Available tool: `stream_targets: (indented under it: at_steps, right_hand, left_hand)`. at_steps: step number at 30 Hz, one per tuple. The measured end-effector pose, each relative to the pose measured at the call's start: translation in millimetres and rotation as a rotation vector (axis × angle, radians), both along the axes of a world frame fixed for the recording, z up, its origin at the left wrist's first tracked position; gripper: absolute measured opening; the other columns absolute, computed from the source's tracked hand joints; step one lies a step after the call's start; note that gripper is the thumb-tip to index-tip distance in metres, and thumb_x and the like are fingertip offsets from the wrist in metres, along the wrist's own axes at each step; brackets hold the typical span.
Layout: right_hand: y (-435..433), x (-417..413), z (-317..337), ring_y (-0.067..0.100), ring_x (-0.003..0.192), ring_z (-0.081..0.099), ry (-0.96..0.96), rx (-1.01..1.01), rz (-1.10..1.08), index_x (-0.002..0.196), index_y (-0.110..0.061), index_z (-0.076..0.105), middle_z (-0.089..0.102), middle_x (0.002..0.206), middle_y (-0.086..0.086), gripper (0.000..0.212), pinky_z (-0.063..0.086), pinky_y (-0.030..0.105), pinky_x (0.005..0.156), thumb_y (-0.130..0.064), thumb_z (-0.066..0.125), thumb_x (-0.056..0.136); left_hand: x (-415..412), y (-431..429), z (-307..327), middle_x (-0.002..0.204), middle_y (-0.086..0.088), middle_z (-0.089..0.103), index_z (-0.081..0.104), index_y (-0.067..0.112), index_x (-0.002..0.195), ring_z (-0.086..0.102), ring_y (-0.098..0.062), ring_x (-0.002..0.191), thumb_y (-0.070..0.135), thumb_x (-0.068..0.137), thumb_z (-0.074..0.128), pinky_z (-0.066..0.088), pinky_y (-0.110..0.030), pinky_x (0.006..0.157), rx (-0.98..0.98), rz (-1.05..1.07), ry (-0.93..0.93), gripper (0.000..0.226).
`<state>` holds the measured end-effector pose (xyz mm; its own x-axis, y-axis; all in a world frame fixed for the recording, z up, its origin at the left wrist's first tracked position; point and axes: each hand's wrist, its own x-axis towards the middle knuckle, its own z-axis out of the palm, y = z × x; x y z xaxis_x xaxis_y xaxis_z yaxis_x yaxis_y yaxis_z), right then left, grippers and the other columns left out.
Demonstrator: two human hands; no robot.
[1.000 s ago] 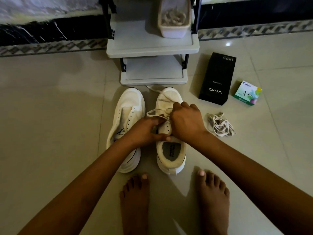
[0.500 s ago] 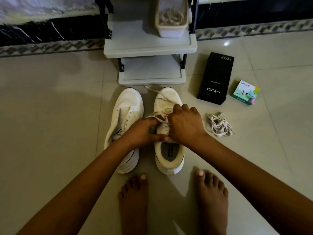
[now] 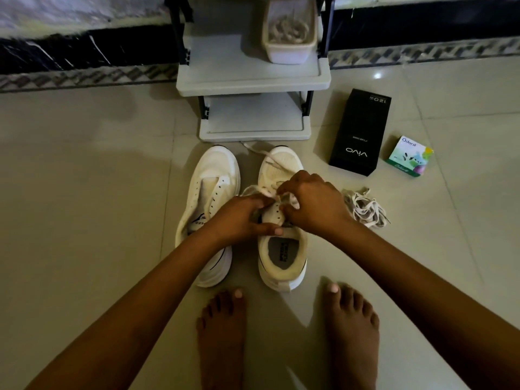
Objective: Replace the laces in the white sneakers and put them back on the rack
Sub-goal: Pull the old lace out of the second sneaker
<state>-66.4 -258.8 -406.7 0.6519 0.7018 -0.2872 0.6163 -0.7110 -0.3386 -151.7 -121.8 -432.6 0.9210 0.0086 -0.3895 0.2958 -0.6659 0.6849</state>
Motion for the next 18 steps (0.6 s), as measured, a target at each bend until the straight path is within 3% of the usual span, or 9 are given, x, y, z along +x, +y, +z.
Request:
stream_targets:
  at_steps: [4, 6, 8, 10, 12, 14, 16, 18]
  right_hand:
    - [3.7, -3.2, -3.5, 0.023, 0.11, 0.047, -0.205, -0.109, 0.08, 0.115, -0.019, 0.062, 0.054, 0.12, 0.006, 0.034, 0.036, 0.032, 0.087, -0.039, 0.05, 0.09]
    - [5.9, -2.9, -4.3, 0.024, 0.112, 0.047, -0.265, -0.141, 0.118, 0.113, -0.017, 0.062, 0.055, 0.118, 0.007, 0.033, 0.035, 0.034, 0.091, -0.038, 0.051, 0.09]
    - [9.1, -4.0, -4.6, 0.025, 0.112, 0.048, -0.3, -0.161, 0.154, 0.112, -0.014, 0.063, 0.056, 0.117, 0.008, 0.031, 0.036, 0.034, 0.091, -0.033, 0.053, 0.09]
    - [10.5, -4.2, -0.2, 0.023, 0.103, 0.052, -0.237, -0.104, 0.132, 0.107, -0.013, 0.064, 0.059, 0.11, 0.007, 0.025, 0.037, 0.03, 0.084, -0.028, 0.056, 0.089]
    - [11.1, -0.5, 12.7, 0.018, 0.091, 0.056, 0.042, 0.057, -0.027, 0.095, -0.016, 0.066, 0.062, 0.099, 0.003, 0.015, 0.04, 0.025, 0.074, -0.026, 0.061, 0.087]
    - [11.3, 5.9, 24.6, 0.017, 0.089, 0.06, 0.274, 0.226, -0.12, 0.088, -0.019, 0.068, 0.061, 0.091, -0.001, 0.006, 0.047, 0.027, 0.074, -0.023, 0.064, 0.085]
    - [11.3, 8.5, 26.0, 0.017, 0.093, 0.06, 0.227, 0.263, -0.109, 0.096, -0.018, 0.07, 0.06, 0.095, -0.004, 0.014, 0.048, 0.028, 0.075, -0.025, 0.065, 0.085]
    - [10.0, 7.3, 20.9, 0.018, 0.101, 0.057, 0.138, 0.138, -0.049, 0.11, -0.02, 0.065, 0.059, 0.11, 0.0, 0.027, 0.044, 0.026, 0.075, -0.03, 0.065, 0.085]
  left_hand:
    - [1.8, -0.6, 0.2, 0.125, 0.003, 0.057, 0.048, 0.023, 0.134, 0.043, 0.001, 0.085, 0.036, 0.079, 0.072, 0.032, 0.0, 0.066, 0.03, -0.02, -0.002, 0.061]
    - [1.5, -0.1, 0.5, 0.126, 0.004, 0.056, 0.049, 0.023, 0.133, 0.045, 0.0, 0.089, 0.036, 0.079, 0.071, 0.032, -0.001, 0.07, 0.024, -0.025, -0.009, 0.06]
    - [1.3, 0.1, 0.0, 0.132, 0.005, 0.053, 0.048, 0.024, 0.135, 0.048, -0.005, 0.106, 0.038, 0.08, 0.071, 0.033, -0.011, 0.082, 0.03, -0.025, -0.004, 0.061]
    - [0.6, -0.1, 0.1, 0.125, 0.008, 0.055, 0.049, 0.023, 0.134, 0.047, -0.004, 0.105, 0.038, 0.08, 0.071, 0.033, -0.009, 0.078, 0.038, -0.015, 0.004, 0.06]
    - [0.2, 0.4, -1.4, 0.106, 0.011, 0.055, 0.054, 0.022, 0.126, 0.047, -0.004, 0.094, 0.037, 0.079, 0.072, 0.03, -0.004, 0.066, 0.038, 0.011, 0.011, 0.053]
    - [0.0, 0.6, -2.4, 0.099, 0.01, 0.054, 0.055, 0.022, 0.124, 0.045, -0.003, 0.087, 0.036, 0.078, 0.072, 0.031, -0.004, 0.063, 0.037, 0.013, 0.01, 0.051]
    - [-0.9, 0.8, -2.6, 0.114, 0.008, 0.056, 0.051, 0.024, 0.131, 0.044, -0.002, 0.093, 0.037, 0.079, 0.072, 0.031, -0.005, 0.066, 0.031, -0.002, -0.004, 0.058]
    - [-1.0, 0.3, -1.8, 0.12, 0.009, 0.055, 0.048, 0.026, 0.133, 0.046, -0.001, 0.098, 0.037, 0.079, 0.072, 0.03, -0.003, 0.068, 0.018, -0.004, -0.01, 0.06]
